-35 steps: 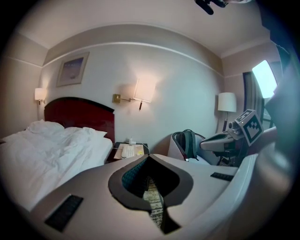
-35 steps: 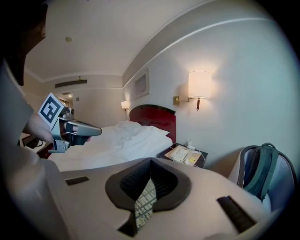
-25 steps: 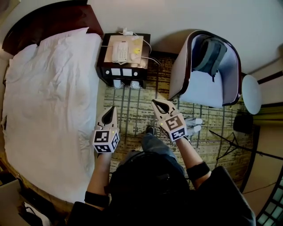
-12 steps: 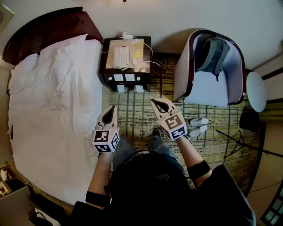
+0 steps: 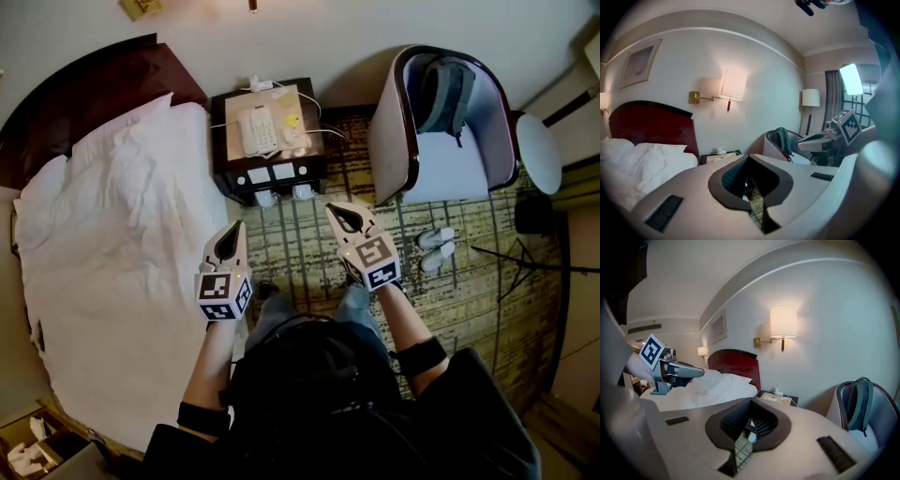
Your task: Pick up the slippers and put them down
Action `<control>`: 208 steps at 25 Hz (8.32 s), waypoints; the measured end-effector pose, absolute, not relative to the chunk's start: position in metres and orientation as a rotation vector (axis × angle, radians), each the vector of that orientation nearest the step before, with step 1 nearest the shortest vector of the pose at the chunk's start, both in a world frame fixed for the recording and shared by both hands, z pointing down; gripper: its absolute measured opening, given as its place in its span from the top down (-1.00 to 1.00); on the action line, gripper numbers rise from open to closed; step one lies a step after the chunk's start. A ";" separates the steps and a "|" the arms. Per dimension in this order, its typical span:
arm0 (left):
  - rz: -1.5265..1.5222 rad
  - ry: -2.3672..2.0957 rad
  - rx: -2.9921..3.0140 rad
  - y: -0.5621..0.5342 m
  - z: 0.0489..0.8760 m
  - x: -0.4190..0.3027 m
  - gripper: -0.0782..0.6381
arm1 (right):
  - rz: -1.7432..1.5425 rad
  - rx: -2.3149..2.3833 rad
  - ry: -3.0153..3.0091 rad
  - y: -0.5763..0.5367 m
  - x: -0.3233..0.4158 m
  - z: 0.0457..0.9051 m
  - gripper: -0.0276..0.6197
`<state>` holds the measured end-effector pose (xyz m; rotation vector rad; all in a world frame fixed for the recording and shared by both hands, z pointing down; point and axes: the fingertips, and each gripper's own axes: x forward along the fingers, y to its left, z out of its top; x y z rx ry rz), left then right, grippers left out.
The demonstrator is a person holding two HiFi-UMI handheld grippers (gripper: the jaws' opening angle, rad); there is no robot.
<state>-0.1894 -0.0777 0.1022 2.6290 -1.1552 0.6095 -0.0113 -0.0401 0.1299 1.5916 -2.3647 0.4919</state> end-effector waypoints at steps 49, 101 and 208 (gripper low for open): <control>0.955 -0.947 2.716 -0.139 0.522 -0.149 0.82 | 1.141 1.881 -2.121 -0.123 0.001 0.624 -0.13; 1.071 -0.628 2.883 -0.225 0.917 -0.083 0.82 | 2.371 2.015 -2.379 -0.257 -0.013 1.007 0.53; 0.669 -1.101 2.551 -0.025 0.212 -0.246 0.82 | 0.676 1.473 -2.379 -0.002 -0.037 0.199 0.91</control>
